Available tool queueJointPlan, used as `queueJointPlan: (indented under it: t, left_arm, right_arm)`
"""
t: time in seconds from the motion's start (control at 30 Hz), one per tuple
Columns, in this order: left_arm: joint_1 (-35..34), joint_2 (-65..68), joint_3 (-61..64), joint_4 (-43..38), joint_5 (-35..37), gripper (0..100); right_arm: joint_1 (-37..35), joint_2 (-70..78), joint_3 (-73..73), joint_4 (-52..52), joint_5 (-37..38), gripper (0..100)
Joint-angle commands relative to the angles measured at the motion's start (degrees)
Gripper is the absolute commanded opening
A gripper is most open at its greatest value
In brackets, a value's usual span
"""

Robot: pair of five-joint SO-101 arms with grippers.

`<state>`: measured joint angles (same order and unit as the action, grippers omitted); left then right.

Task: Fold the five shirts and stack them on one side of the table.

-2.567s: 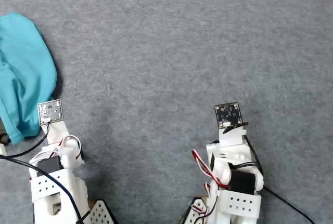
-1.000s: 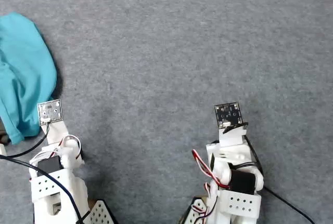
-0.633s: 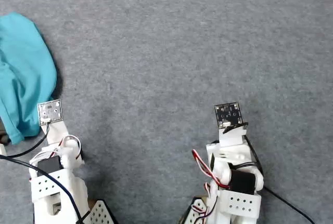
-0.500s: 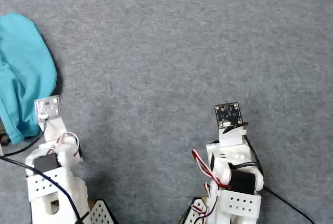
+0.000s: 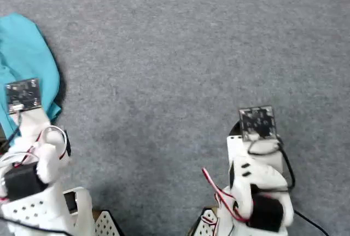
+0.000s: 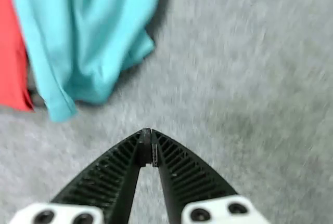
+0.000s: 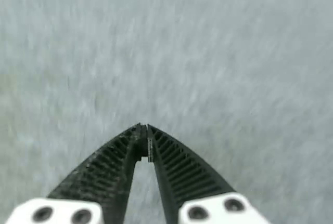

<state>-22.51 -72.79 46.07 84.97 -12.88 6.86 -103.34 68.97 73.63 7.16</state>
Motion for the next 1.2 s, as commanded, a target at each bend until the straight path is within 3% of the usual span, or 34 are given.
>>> queueJointPlan:
  t: [0.0, 0.17, 0.43, 0.73, 1.03, 1.17]
  left_arm:
    - [-2.37, -0.4, -9.32, 0.0, 0.0, 2]
    - [-11.78, -0.04, -16.09, -4.48, 0.0, 2]
    - [-19.69, 3.91, -18.02, -18.46, -2.9, 3]
    - [-20.04, 24.4, -36.57, -15.65, -3.6, 5]
    - [-20.13, 47.25, -51.87, -5.36, -3.52, 5]
    - [-20.13, 54.46, -59.16, -1.76, 0.44, 5]
  right_arm:
    - [-1.54, -1.98, -10.51, 0.0, -0.09, 0.7]
    - [-7.34, -1.54, -21.05, 0.0, -0.09, 0.7]
    - [-8.13, 14.37, -36.09, 0.35, -0.53, 0.7]
    - [-9.63, 35.03, -53.93, 0.35, -6.68, 0.7]
    - [-30.2, 46.11, -58.95, 3.87, -23.65, 0.8]
    - [-37.85, 51.38, -58.77, 4.04, -31.74, 0.8]
